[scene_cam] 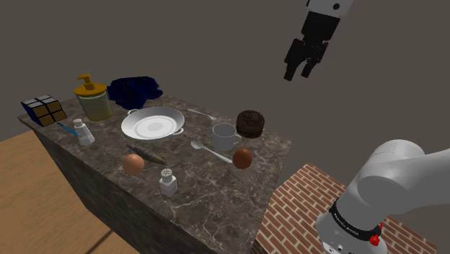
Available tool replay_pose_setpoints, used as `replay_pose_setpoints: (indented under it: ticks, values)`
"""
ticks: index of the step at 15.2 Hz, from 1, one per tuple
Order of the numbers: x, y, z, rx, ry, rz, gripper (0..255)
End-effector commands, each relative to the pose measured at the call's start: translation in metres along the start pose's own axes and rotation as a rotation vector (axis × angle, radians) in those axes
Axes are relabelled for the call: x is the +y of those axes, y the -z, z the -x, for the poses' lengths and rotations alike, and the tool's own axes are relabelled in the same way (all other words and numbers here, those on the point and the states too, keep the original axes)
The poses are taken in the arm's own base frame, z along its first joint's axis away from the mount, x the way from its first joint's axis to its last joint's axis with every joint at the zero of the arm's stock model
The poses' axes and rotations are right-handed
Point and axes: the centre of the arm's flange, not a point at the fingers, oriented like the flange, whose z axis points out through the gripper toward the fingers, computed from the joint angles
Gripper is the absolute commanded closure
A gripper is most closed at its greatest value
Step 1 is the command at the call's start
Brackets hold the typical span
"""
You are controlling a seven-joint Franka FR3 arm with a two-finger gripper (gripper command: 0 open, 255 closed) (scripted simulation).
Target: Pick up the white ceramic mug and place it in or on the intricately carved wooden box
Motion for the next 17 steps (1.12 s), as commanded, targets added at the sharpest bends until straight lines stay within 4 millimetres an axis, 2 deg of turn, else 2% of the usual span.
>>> replay_pose_setpoints:
  ticks: [1, 17]
  values:
    - [0.0, 0.0, 0.0, 0.0, 0.0, 0.0, 0]
    - [-0.087, -0.168, -0.109, -0.034, -0.004, 0.075, 0]
